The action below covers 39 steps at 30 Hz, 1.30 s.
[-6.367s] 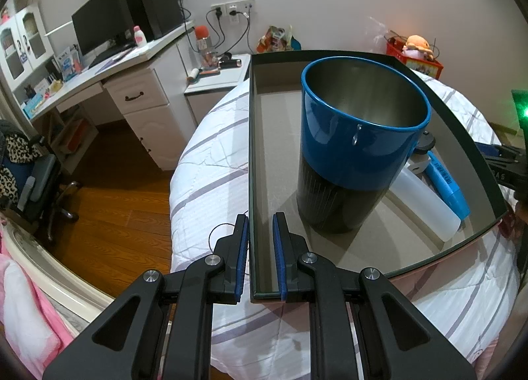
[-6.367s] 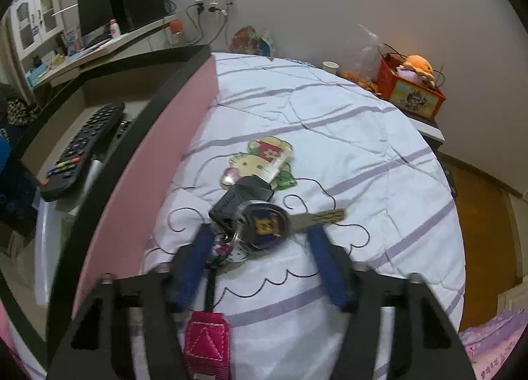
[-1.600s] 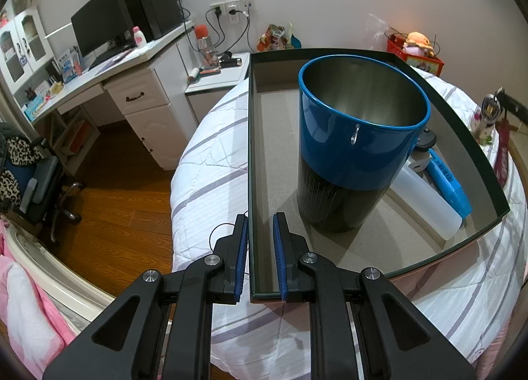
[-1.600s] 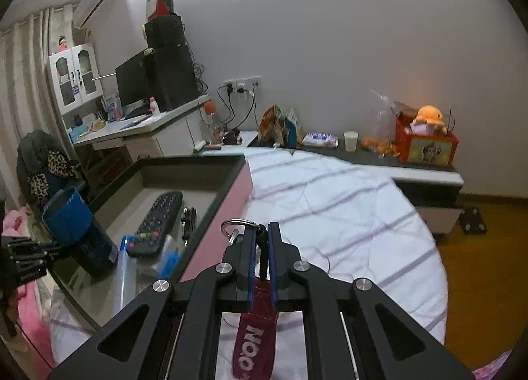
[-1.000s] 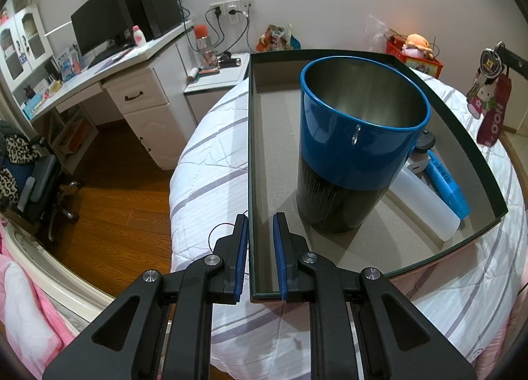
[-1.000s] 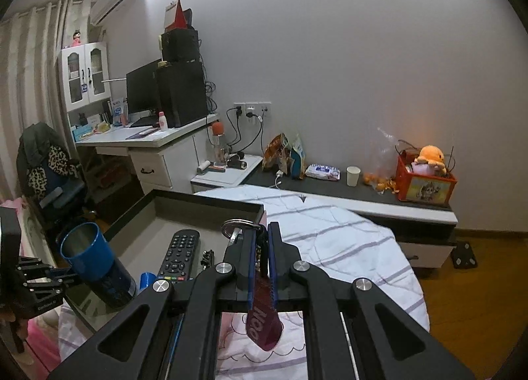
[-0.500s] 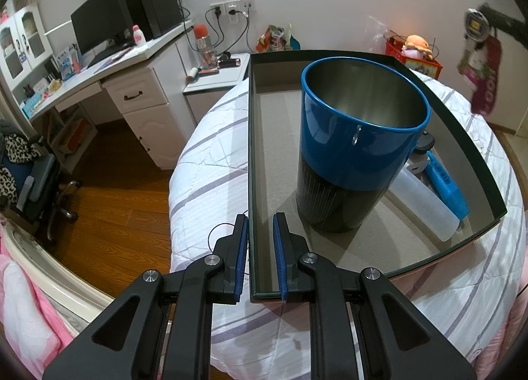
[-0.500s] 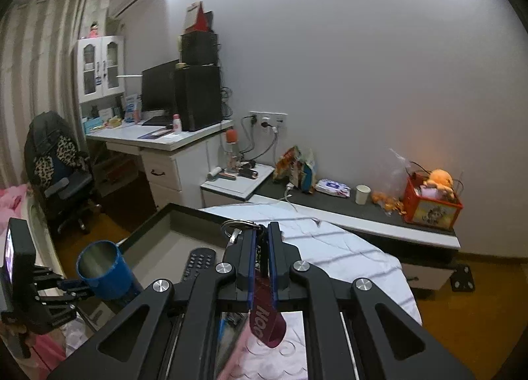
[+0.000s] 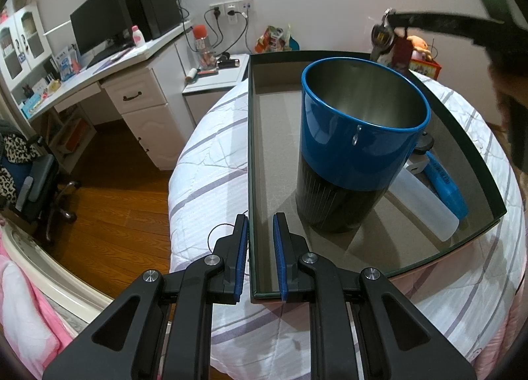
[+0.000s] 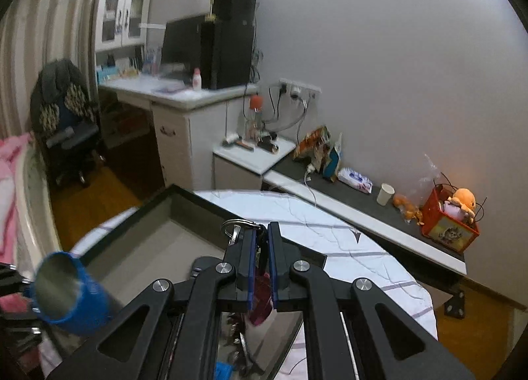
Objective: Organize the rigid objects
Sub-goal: 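Lower the keys into the tray and open the right gripper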
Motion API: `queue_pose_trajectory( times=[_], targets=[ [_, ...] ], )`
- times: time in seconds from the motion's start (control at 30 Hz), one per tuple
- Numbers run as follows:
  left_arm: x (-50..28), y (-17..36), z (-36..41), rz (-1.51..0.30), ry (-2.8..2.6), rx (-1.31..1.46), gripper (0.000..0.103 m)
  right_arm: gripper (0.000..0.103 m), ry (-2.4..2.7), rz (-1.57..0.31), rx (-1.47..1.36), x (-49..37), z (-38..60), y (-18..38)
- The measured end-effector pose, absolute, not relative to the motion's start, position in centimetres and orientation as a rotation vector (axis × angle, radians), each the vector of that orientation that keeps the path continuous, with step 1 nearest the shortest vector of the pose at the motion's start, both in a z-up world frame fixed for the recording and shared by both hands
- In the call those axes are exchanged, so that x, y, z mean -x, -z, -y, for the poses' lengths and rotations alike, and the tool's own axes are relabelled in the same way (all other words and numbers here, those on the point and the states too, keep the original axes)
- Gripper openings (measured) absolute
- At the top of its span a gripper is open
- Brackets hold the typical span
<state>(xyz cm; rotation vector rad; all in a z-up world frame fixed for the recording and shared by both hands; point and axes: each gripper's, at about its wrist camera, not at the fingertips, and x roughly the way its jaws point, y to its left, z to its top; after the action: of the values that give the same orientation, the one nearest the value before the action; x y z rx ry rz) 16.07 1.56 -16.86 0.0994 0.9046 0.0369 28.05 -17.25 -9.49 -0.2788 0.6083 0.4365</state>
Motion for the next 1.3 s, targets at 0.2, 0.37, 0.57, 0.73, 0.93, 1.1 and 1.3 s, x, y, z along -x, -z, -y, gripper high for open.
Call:
queue_pose_trajectory(
  times=[0.2,0.37,0.57,0.73,0.93,1.1,1.3],
  targets=[
    [-16.3,16.7,-1.5,-0.904,-0.039,-0.104,0.014,0.007,-0.387,-0.655,0.331,-28.4,17.4,11.6],
    [-16.3,16.7,-1.5,-0.904,-0.040,-0.103,0.014,0.024,-0.365,-0.647,0.335,-27.6,17.8,11.5],
    [-16.3,16.7,-1.6,-0.904,-0.040,-0.102,0.014,0.077,-0.371,-0.598,0.293,-26.0,18.6,10.0],
    [-16.4,16.8,-1.7,-0.905,-0.045,-0.101,0.014,0.080,-0.366,-0.589,0.285,-24.5,18.9,9.1],
    [-16.4,16.8,-1.7,-0.906,-0.045,-0.099,0.014,0.081,-0.339,-0.650,0.261,-23.1,19.5,9.6],
    [-16.3,16.7,-1.7,-0.907,-0.045,-0.099,0.014,0.084,-0.365,-0.702,0.250,-21.6,19.3,9.2],
    [-16.3,16.7,-1.7,-0.906,-0.044,-0.098,0.014,0.090,-0.363,-0.697,0.228,-19.4,19.5,8.1]
  ],
)
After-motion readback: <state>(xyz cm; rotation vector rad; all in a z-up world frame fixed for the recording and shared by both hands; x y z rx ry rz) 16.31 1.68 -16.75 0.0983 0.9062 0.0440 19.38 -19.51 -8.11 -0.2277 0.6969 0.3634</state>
